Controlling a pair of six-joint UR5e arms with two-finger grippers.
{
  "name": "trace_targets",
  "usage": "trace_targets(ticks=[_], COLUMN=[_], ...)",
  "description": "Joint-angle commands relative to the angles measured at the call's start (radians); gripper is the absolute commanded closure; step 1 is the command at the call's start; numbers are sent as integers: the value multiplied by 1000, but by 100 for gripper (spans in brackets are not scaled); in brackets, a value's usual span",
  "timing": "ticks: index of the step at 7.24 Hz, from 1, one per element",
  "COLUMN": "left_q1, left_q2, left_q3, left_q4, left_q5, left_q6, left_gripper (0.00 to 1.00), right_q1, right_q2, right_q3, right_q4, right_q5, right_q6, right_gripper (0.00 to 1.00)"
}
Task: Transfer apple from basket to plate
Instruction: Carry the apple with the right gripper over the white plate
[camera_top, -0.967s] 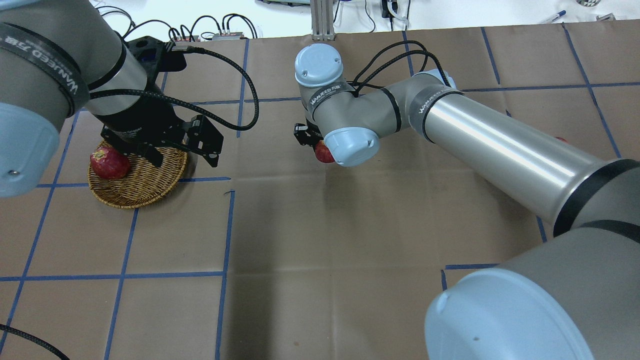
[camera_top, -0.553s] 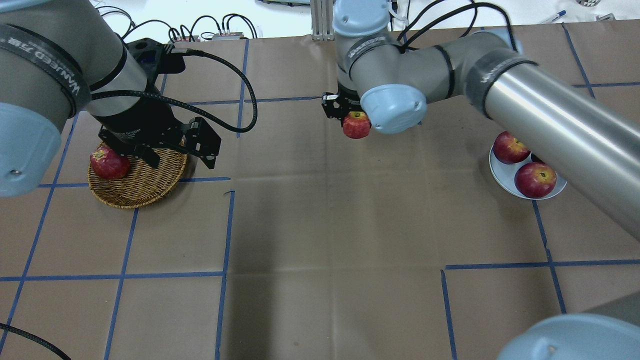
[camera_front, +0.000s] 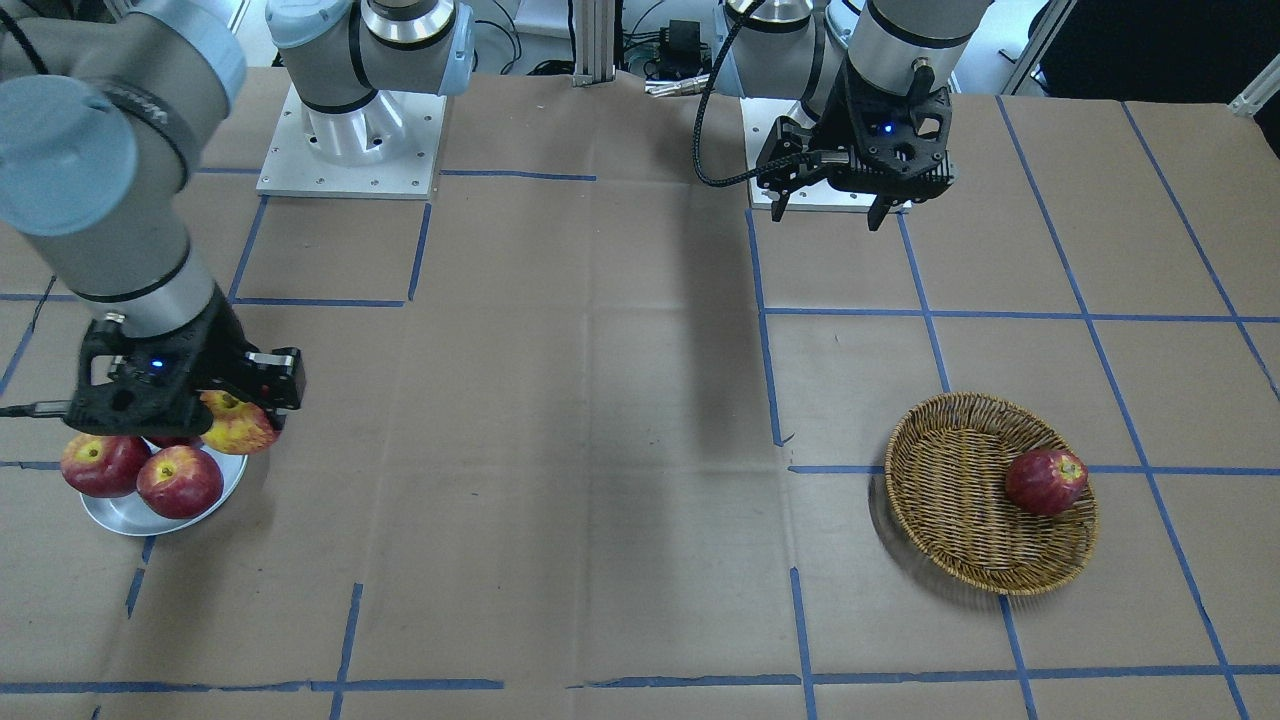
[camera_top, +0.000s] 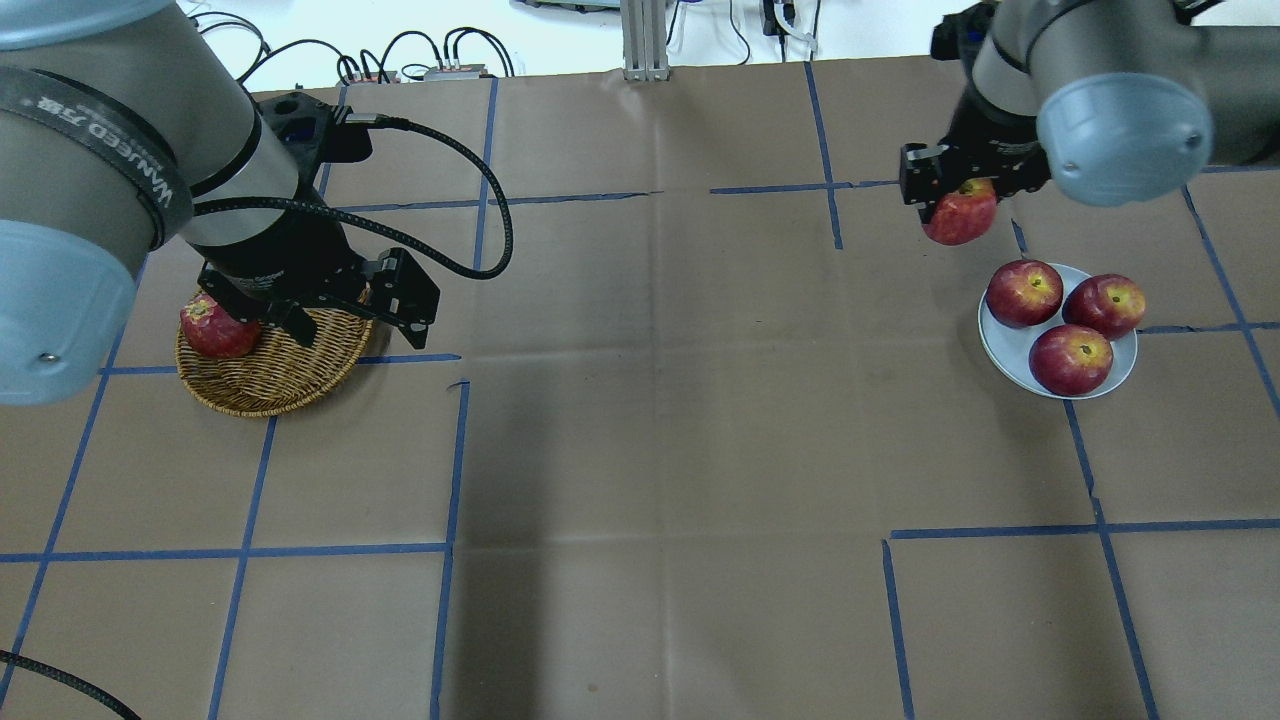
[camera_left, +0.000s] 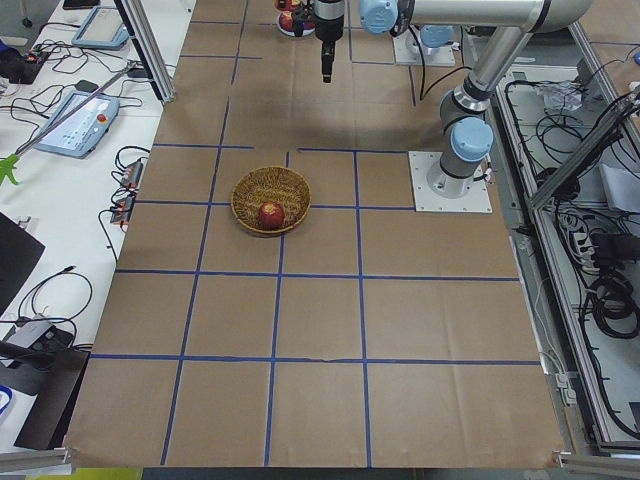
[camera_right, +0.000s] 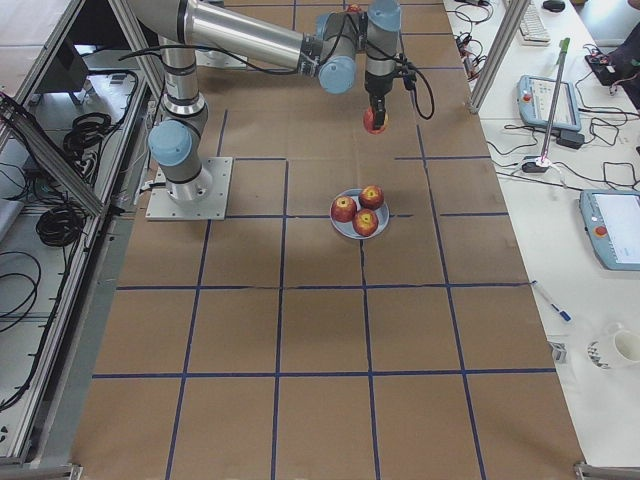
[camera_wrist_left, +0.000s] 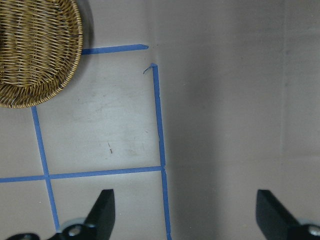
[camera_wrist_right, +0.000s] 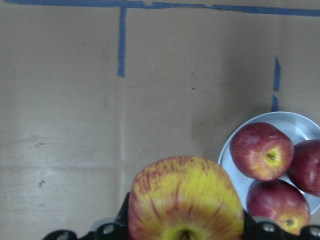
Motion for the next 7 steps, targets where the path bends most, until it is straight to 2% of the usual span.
trace_targets(ticks=[1,2,3,6,7], left_q1=[2,3,2,3,3], left_q2=[-22,-23,-32,-42,-42], left_q3=[20,21,24,35,34], left_q4=[-9,-9,-9,-9,-9], left_q5=[0,0,-2,-8,-6], left_q6=[0,0,0,-2,-2], left_gripper=[1,1,1,1,1], right_q1=[-179,-268,-302,-304,-304], right_q2=[-19,-16,-10,63,68], right_q3=[50,86,109,159,163], right_q4=[1,-16,-19,-155,-155], right_q5=[3,19,52,52,52], right_q6=[-231,-334,-350,-360,-358], right_gripper=[43,43,43,43,43])
